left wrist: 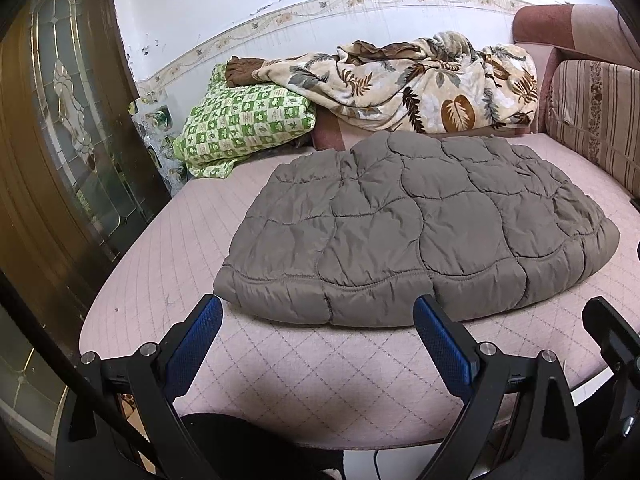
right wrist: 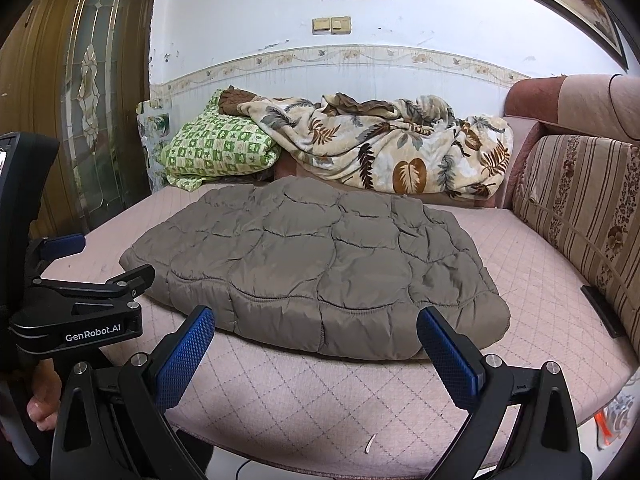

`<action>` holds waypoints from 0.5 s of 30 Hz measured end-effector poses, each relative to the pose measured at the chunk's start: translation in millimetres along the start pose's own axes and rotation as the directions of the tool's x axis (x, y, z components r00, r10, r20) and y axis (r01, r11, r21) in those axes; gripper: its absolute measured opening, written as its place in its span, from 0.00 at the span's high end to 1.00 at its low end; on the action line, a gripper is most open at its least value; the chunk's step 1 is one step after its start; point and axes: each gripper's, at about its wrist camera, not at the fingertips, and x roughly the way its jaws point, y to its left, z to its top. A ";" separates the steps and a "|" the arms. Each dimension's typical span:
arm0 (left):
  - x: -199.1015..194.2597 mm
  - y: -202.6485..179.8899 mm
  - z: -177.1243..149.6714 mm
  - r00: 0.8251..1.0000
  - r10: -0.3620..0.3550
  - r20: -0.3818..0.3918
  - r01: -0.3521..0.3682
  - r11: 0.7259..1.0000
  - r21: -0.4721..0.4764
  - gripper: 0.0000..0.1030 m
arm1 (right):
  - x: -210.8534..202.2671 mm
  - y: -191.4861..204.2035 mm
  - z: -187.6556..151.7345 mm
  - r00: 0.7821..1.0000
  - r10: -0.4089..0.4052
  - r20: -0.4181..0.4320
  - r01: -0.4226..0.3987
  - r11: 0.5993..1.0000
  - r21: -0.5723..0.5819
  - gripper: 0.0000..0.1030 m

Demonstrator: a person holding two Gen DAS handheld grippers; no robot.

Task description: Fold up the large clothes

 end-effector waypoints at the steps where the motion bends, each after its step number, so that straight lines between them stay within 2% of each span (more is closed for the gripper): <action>1: 0.5 0.4 -0.3 1.000 0.000 -0.001 0.000 1.000 0.001 0.07 | 0.2 0.0 -0.2 1.000 -0.001 0.000 0.001 1.000 0.000 0.01; 15: 3.9 3.5 -2.6 1.000 0.027 -0.006 -0.027 1.000 0.009 0.07 | 4.7 -2.2 -2.3 1.000 -0.002 -0.012 0.002 1.000 0.002 0.01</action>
